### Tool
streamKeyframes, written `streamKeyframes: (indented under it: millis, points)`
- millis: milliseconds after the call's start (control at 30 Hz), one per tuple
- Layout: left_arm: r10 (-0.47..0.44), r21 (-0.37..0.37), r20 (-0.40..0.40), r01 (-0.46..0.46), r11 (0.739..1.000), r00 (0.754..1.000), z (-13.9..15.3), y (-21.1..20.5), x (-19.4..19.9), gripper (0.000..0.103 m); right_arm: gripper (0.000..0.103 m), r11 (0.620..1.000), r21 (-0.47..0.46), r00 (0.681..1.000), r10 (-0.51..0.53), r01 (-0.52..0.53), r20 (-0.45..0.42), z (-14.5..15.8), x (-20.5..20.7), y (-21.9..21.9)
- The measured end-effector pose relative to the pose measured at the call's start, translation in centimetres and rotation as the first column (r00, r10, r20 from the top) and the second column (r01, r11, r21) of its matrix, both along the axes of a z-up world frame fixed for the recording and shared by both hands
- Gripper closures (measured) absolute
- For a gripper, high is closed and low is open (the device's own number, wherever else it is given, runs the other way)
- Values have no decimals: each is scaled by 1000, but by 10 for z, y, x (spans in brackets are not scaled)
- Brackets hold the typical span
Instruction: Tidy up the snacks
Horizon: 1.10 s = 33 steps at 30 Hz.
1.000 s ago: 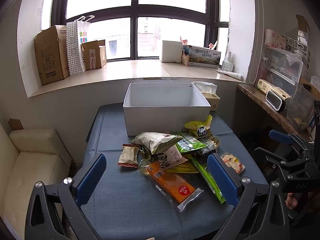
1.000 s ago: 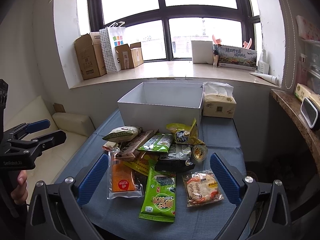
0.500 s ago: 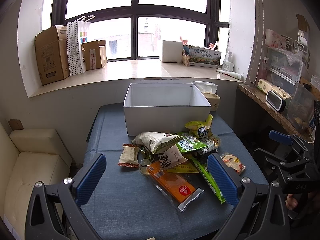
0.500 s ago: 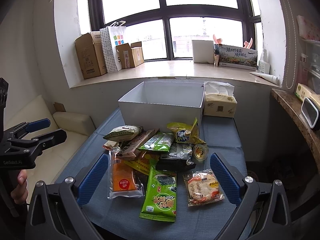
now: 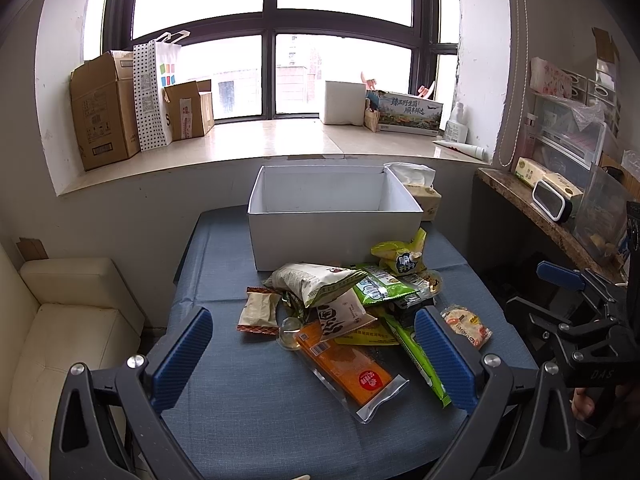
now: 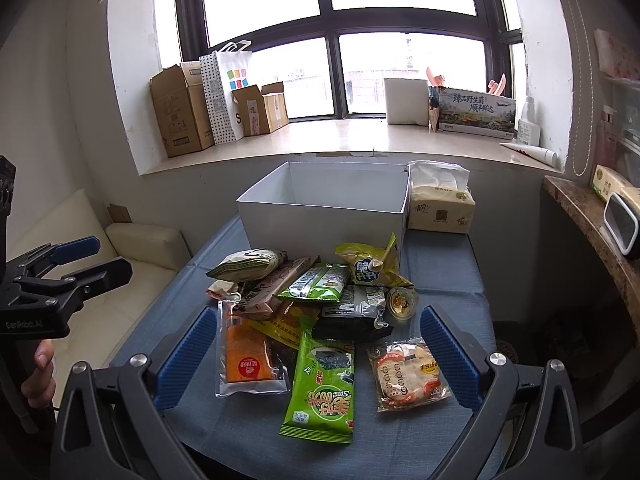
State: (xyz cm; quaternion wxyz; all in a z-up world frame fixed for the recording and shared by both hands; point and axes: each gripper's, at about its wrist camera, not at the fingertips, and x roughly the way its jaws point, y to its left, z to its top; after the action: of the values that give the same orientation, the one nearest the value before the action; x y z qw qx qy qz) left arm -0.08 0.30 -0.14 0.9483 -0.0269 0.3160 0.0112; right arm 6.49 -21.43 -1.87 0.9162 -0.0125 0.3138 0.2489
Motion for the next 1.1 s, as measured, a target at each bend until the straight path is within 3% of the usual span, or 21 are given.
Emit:
streamKeyframes:
  millis: [433,700,900,1000,1100]
  points:
    - [10,-3,-5,-10,1000,1000,-3,6,-3,0,0,1000,7,999,29,-29,-16,-5,3,8]
    - [39,-7,-15,-39,999,999,-12,20,-10,0,0,991,0,990,130,-131,-50,-9,33,48]
    - [71,-20,-24,-71,997,997,-21,35,-14,0,0,975,-66,972,202,-211,-124,-17,87,111]
    - [83,-37,-32,-85,996,996,-25,43,-15,0,0,961,-125,952,218,-248,-213,-30,122,150]
    - [101,-58,-39,-103,993,994,-29,52,-17,0,0,940,-165,912,231,-300,-339,-54,158,184]
